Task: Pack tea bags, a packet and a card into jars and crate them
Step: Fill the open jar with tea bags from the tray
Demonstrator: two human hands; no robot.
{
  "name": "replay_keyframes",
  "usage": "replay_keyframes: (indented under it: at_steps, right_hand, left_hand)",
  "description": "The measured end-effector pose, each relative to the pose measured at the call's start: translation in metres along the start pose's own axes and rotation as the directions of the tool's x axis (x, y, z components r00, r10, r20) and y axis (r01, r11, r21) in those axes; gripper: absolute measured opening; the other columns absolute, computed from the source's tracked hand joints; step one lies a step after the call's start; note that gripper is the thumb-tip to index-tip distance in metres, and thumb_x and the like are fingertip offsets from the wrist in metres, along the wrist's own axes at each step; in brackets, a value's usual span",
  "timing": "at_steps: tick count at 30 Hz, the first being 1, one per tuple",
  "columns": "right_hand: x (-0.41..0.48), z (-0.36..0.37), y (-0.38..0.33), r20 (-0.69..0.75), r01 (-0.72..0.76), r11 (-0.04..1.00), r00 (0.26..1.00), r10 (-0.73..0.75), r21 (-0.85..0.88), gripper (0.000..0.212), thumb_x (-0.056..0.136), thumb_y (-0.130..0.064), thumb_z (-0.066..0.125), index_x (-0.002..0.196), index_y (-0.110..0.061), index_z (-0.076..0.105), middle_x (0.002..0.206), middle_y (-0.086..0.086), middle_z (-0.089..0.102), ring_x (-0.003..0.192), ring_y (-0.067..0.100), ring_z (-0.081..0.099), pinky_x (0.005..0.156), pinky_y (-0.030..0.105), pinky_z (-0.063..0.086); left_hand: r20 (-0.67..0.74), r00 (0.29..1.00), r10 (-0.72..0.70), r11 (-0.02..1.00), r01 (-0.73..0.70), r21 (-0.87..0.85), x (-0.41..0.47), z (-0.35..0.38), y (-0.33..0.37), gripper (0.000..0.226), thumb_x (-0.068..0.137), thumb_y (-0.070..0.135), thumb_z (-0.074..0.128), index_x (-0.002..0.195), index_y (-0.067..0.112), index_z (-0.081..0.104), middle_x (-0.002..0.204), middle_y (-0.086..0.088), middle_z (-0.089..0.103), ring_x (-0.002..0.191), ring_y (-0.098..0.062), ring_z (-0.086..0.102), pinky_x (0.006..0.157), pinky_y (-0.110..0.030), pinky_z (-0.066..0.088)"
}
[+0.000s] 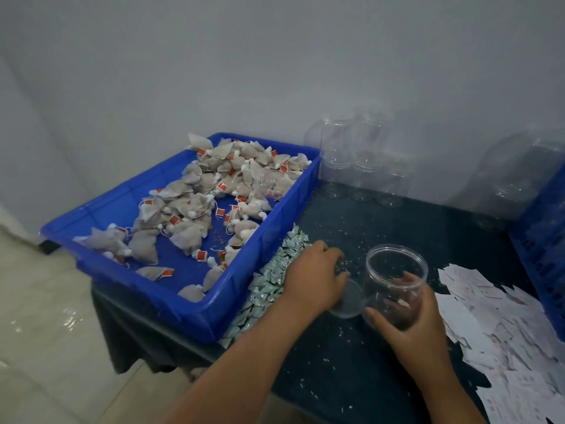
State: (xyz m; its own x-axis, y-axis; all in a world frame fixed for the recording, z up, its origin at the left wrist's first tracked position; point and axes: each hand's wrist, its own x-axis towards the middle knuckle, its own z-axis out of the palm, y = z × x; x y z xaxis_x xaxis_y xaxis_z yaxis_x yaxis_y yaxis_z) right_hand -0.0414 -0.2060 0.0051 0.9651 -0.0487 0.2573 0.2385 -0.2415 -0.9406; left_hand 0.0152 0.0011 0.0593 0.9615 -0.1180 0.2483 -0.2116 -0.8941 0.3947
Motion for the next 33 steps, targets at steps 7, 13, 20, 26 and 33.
replay_keyframes:
  at_steps: [7, 13, 20, 26, 33]
  right_hand:
    - [0.000, 0.000, -0.003, 0.028, -0.022, 0.998, 0.999, 0.023, -0.061, 0.092, 0.059, -0.051, 0.099, 0.133, -0.071, 0.047, 0.127, -0.029, 0.070, 0.105, -0.007, 0.072, 0.088, 0.030, 0.056]
    - [0.000, 0.004, -0.007, 0.058, -0.002, 0.995, 0.998, 0.008, -0.098, 0.087, 0.061, -0.046, 0.098, 0.132, -0.063, 0.052, 0.120, -0.024, 0.074, 0.102, -0.004, 0.074, 0.087, 0.030, 0.054]
    - [0.000, 0.004, -0.006, 0.053, -0.038, 0.994, 0.998, 0.043, -0.098, 0.093, 0.057, -0.051, 0.098, 0.134, -0.071, 0.048, 0.121, -0.023, 0.075, 0.101, -0.004, 0.073, 0.088, 0.031, 0.054]
    - [0.004, 0.003, -0.006, 0.053, -0.032, 0.993, 0.998, 0.038, -0.114, 0.090, 0.056, -0.052, 0.095, 0.131, -0.073, 0.049, 0.120, -0.027, 0.075, 0.102, 0.002, 0.076, 0.092, 0.037, 0.056]
    - [0.003, 0.003, -0.005, 0.050, 0.000, 0.993, 0.999, 0.006, -0.118, 0.081, 0.057, -0.054, 0.092, 0.125, -0.074, 0.052, 0.119, -0.033, 0.073, 0.104, -0.003, 0.073, 0.089, 0.034, 0.055]
  left_hand:
    - [0.045, 0.998, 0.033, 0.999, -0.034, 0.004, 0.041, -0.144, -0.008, 0.020, 0.102, 0.043, 0.054, 0.103, 0.034, 0.072, 0.091, 0.015, 0.069, 0.083, -0.005, 0.063, 0.070, -0.028, 0.050]
    - [0.368, 0.867, -0.336, 0.898, 0.177, 0.404, 0.091, -0.159, -0.112, 0.051, 0.098, 0.011, 0.060, 0.145, 0.028, 0.056, 0.152, -0.004, 0.052, 0.128, -0.024, 0.057, 0.096, -0.037, 0.051]
    - [0.431, 0.817, -0.382, 0.922, 0.306, 0.237, 0.095, -0.090, -0.180, 0.067, 0.087, 0.036, 0.072, 0.149, 0.038, 0.048, 0.148, -0.005, 0.045, 0.119, -0.029, 0.060, 0.089, -0.040, 0.053]
    - [0.374, 0.855, -0.359, 0.931, 0.298, 0.213, 0.097, -0.092, -0.165, 0.023, 0.089, 0.032, 0.071, 0.097, 0.011, 0.071, 0.092, -0.007, 0.072, 0.070, -0.018, 0.061, 0.058, -0.028, 0.047]
    - [0.016, 0.900, -0.436, 0.834, 0.410, -0.369, 0.086, -0.146, -0.150, 0.020, 0.091, 0.026, 0.058, 0.076, 0.012, 0.062, 0.075, -0.003, 0.063, 0.069, -0.022, 0.057, 0.068, -0.034, 0.046]
